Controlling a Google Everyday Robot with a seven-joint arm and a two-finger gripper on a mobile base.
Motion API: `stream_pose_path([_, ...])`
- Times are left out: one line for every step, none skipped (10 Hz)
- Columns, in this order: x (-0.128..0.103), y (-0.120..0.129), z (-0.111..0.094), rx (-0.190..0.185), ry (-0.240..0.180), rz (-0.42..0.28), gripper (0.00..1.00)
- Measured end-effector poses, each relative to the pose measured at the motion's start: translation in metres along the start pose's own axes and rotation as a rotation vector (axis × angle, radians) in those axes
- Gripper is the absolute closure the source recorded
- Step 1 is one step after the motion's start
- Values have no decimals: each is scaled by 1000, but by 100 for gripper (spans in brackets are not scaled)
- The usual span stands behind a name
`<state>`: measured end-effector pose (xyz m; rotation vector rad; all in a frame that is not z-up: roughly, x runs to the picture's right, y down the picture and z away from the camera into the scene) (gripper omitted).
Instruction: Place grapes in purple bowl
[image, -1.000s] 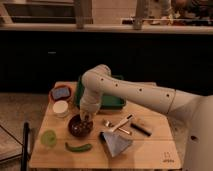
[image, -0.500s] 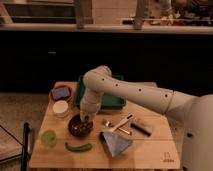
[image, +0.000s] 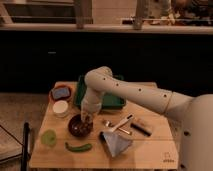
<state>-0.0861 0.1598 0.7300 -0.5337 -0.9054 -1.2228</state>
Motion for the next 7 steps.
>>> stream_pose_path([0,0,1,1,-6,-1,97])
stream_pose_path([1,-1,1,0,-6,-2,90])
stream_pose_path([3,-3,0,-1,-4,-2,78])
stream_pose_path([5,-5,-1,-2,-3,-4,69])
stream_pose_path([7,-8,-2,-3,-2,-8,57])
stream_pose_path([10,-11,-3,-4,-1,-13,47])
stream_pose_path([12,-14,-3,-5,-1,-17,37])
